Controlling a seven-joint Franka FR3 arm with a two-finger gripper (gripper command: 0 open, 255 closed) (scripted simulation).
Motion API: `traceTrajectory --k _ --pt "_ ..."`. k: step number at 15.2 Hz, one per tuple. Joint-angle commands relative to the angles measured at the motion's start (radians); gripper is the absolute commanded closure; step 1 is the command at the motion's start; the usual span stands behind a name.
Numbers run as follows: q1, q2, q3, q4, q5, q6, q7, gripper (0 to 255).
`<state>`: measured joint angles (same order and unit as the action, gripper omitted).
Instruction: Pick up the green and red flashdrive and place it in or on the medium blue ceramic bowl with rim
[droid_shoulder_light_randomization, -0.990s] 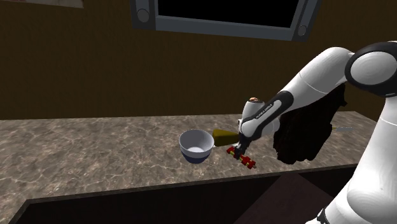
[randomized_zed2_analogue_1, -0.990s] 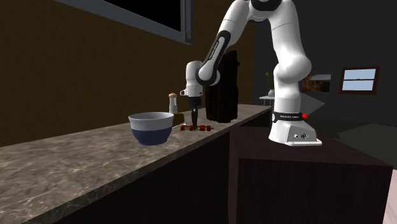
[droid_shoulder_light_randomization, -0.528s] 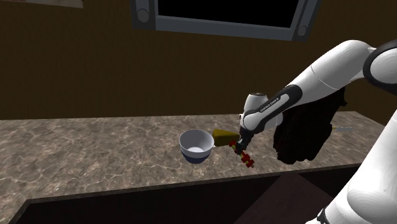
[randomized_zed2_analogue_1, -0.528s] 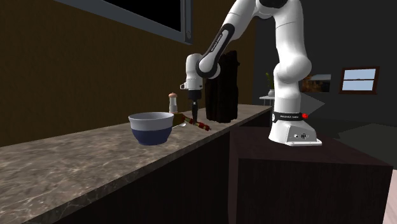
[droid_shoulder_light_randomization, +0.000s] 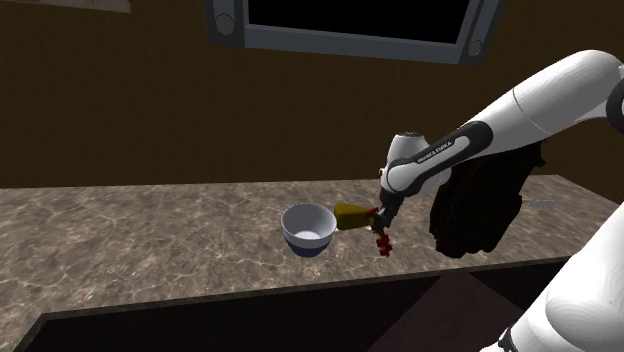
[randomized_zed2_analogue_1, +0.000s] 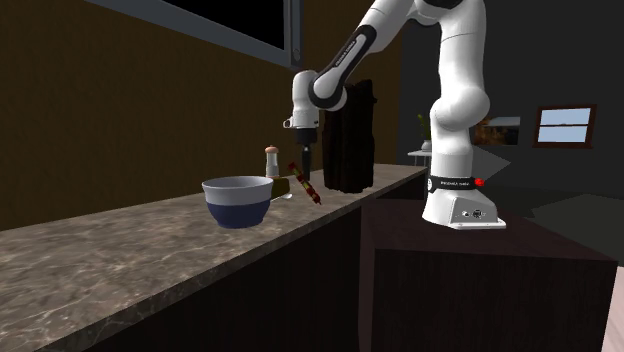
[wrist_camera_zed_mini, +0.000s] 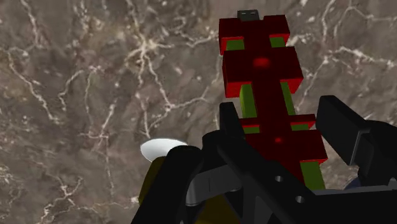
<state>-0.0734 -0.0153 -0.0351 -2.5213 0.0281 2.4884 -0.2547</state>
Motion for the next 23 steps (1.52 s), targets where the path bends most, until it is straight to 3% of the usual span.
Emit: traceTrajectory --k 1,17,23 --pt "0.001 -0.022 0.001 0.009 -0.002 -0.031 0.005 255" --pt "-0.001 -0.172 0.002 0.084 -0.014 -0.256 0.016 255" --pt "0.057 -0.032 0.074 0.241 -0.001 -0.271 0.137 255"
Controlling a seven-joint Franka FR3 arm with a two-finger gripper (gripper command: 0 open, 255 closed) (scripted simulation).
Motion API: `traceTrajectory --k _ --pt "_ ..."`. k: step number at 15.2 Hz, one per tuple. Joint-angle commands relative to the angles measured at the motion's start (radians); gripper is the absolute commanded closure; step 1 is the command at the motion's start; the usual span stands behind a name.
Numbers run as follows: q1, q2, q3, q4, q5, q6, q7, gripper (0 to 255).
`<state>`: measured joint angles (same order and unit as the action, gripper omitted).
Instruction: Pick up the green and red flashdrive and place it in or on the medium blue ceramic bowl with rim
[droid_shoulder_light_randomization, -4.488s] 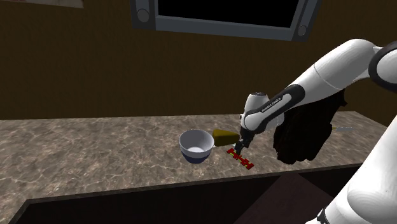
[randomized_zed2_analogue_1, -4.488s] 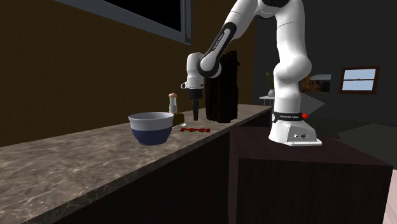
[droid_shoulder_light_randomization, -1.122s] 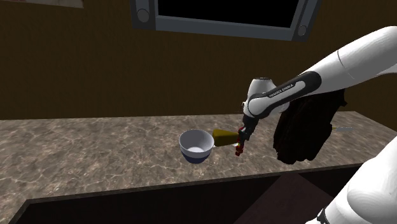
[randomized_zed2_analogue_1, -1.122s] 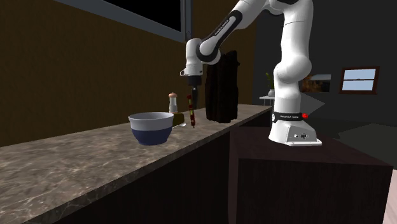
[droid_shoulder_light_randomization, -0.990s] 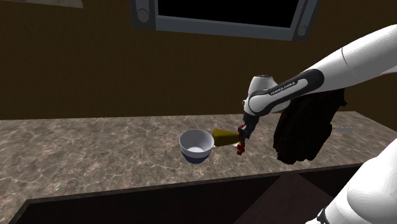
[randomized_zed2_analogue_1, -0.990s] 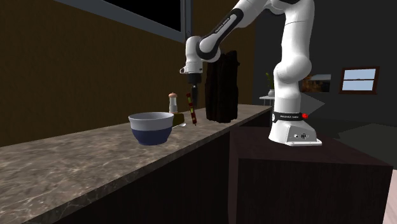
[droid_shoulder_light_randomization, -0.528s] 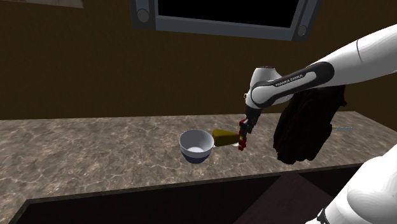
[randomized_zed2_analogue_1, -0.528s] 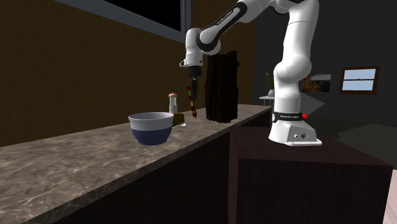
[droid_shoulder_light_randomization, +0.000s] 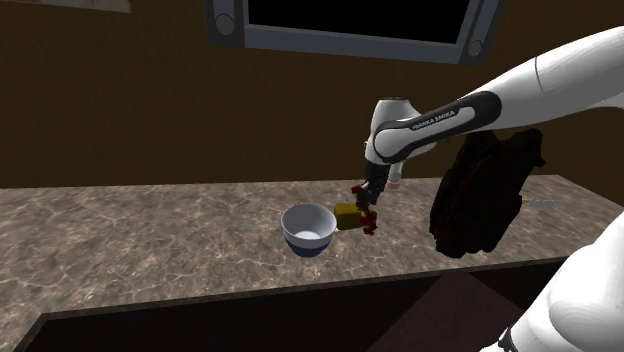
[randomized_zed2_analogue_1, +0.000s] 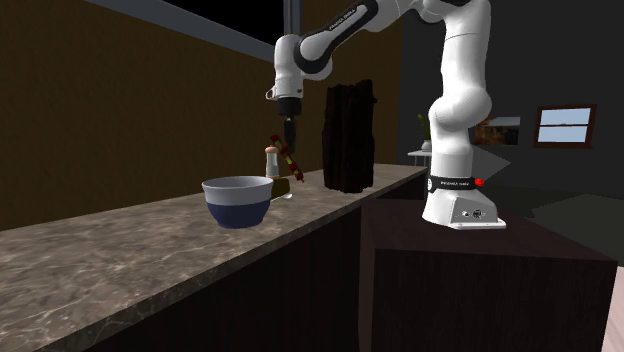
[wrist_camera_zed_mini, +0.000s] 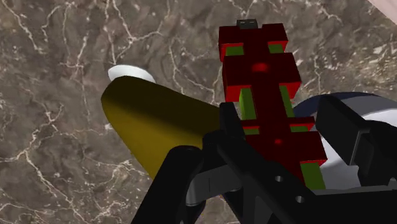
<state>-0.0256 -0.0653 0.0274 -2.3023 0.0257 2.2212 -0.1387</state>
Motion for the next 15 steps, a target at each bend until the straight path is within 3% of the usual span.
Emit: traceTrajectory --k 1,14,15 --pt "0.018 0.043 0.021 0.052 0.000 -0.008 0.040 255" --pt "0.147 0.413 0.104 0.551 -0.051 -0.136 0.273 255" --pt "0.148 0.418 0.103 0.545 -0.052 -0.124 0.273 255"
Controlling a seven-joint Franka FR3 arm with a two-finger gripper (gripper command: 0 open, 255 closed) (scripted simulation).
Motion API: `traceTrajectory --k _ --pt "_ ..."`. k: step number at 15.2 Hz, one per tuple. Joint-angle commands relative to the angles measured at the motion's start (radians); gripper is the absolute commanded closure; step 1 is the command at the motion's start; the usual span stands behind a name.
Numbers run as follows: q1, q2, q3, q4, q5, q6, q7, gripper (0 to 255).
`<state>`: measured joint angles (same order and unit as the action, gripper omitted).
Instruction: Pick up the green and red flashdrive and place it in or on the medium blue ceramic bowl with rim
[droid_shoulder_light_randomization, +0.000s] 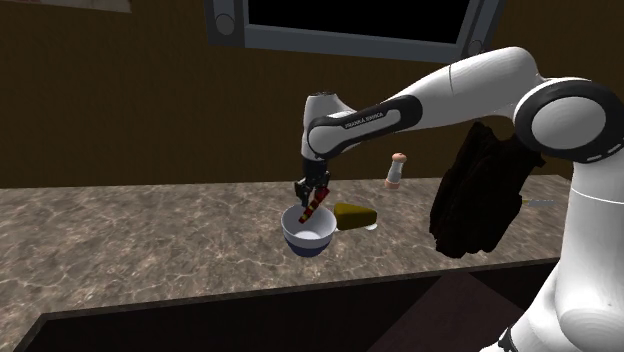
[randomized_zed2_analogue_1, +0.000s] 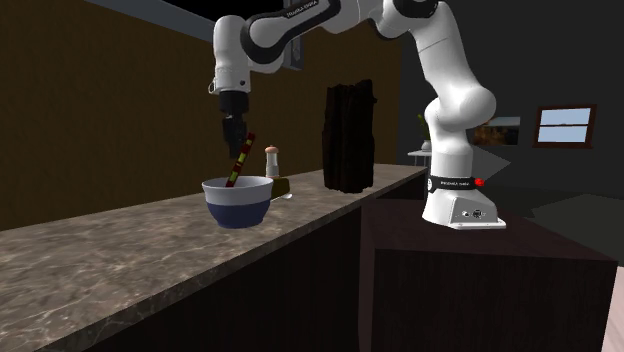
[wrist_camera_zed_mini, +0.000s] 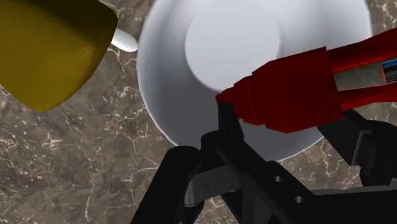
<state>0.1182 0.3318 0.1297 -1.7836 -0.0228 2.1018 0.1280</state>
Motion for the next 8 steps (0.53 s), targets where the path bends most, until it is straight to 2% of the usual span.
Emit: traceTrajectory --k 1,8 --pt "0.005 0.027 0.000 0.020 -0.004 0.007 0.007 255" --pt "0.007 0.070 -0.003 -0.015 -0.010 0.085 0.010 255"
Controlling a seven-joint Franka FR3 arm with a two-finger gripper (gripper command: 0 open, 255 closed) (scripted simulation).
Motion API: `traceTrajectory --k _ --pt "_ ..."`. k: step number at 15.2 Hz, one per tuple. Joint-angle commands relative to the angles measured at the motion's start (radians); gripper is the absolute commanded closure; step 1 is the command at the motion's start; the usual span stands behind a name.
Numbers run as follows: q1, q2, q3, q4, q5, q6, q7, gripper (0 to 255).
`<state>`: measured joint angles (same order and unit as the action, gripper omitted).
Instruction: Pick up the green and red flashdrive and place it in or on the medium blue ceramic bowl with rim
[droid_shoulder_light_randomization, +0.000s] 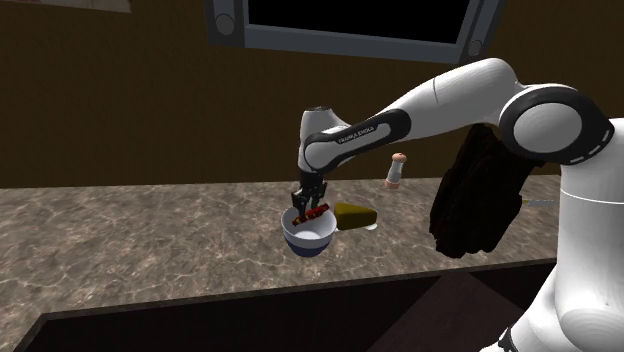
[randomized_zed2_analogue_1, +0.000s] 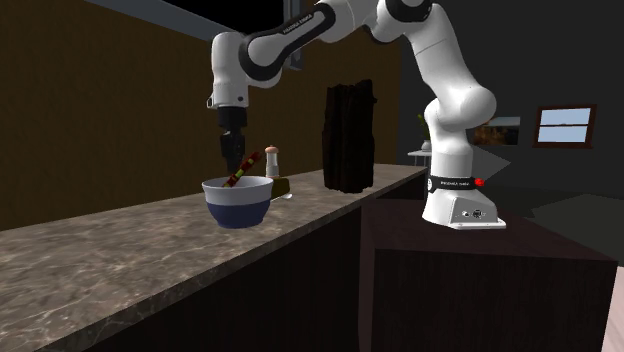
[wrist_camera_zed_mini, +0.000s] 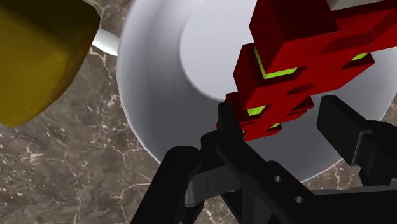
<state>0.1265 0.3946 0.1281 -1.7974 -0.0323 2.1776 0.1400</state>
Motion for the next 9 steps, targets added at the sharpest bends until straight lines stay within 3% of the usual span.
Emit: traceTrajectory --k 1,9 --pt "-0.001 0.014 -0.002 -0.006 -0.002 0.020 -0.002 255" --pt "0.000 0.037 -0.003 -0.018 -0.005 0.056 0.000 255"
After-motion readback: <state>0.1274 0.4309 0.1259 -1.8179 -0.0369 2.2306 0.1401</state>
